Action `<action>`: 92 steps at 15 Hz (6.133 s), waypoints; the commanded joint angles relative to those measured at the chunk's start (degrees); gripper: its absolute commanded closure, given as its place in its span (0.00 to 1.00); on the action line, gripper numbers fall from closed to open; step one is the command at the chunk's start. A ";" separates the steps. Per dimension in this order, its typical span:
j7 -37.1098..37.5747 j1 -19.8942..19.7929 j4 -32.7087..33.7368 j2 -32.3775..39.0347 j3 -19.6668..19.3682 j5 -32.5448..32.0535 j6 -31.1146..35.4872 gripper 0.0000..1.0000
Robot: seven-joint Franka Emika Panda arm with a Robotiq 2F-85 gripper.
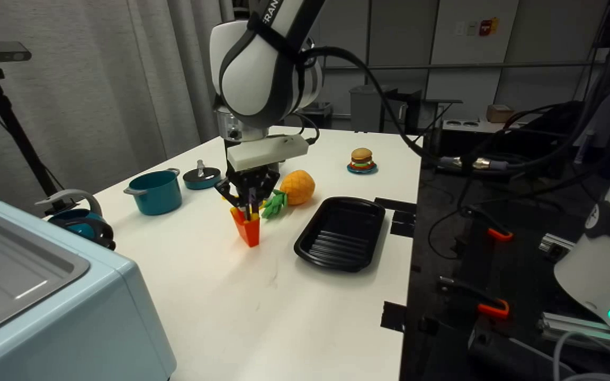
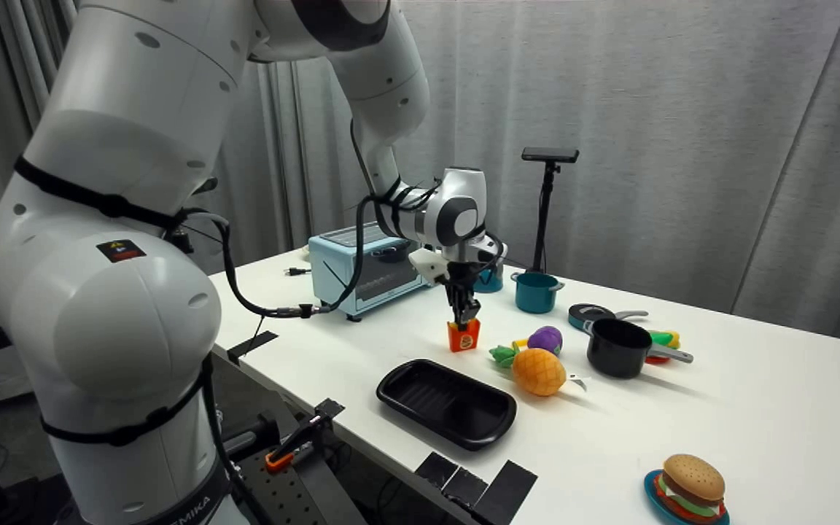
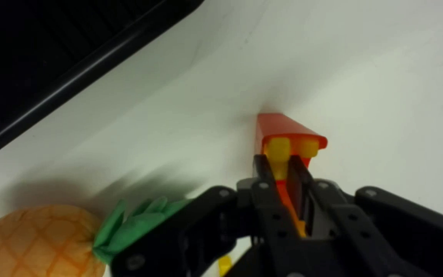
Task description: Remove three yellow objects from the orange bowl
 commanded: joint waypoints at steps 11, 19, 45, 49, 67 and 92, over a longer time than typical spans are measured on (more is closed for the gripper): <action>-1.63 -1.48 -1.13 -3.02 0.99 2.54 -1.35 0.96; -0.87 -1.92 -0.36 -5.12 0.80 2.43 0.08 0.96; 1.00 -3.45 9.95 7.14 -4.19 2.53 -0.43 0.96; 1.43 -2.30 11.04 8.88 -2.94 3.63 -0.10 0.96; 2.98 0.21 10.68 6.93 -3.56 2.56 1.31 0.00; 2.41 0.39 7.31 3.07 -0.53 3.15 0.63 0.00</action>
